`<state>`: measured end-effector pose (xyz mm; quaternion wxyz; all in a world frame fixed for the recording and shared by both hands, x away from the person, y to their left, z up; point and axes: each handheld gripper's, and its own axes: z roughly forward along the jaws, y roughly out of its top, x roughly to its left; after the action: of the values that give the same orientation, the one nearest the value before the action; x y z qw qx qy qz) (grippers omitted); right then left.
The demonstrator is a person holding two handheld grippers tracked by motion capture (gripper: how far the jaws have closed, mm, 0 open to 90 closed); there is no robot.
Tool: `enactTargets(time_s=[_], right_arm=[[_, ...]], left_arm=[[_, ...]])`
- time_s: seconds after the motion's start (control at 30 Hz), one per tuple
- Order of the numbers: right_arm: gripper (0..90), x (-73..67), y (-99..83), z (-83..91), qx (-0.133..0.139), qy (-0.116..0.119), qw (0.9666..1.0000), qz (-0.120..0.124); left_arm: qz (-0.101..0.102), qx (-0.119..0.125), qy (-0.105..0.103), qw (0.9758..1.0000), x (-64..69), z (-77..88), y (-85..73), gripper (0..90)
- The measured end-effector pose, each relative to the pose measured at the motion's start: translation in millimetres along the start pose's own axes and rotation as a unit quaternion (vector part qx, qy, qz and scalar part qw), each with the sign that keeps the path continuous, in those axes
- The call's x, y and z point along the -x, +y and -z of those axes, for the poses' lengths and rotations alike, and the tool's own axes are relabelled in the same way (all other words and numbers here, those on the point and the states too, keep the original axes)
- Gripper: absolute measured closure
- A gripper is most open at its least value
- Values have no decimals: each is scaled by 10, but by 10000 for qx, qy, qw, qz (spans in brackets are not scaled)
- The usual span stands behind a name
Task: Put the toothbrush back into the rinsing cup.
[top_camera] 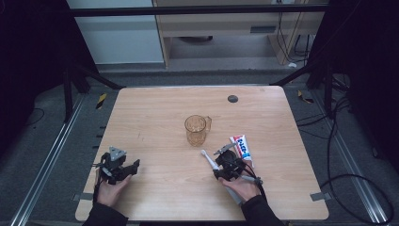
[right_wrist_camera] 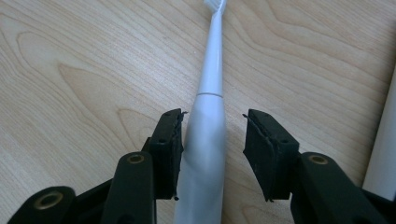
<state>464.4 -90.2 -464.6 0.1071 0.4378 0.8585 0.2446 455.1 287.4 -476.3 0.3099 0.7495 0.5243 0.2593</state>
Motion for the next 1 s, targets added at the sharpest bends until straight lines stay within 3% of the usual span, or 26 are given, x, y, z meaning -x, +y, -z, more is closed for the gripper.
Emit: enactTargets(time_s=[0.43, 1.0], right_arm=[[586, -10, -4, -68, -175, 22, 9998, -6], [633, -16, -2, -128, -350, -27, 9994, -37]], left_arm=[[73, -47, -9, 10000, -37, -10, -7, 397], [21, -60, -22, 10000, -17, -12, -5, 396]])
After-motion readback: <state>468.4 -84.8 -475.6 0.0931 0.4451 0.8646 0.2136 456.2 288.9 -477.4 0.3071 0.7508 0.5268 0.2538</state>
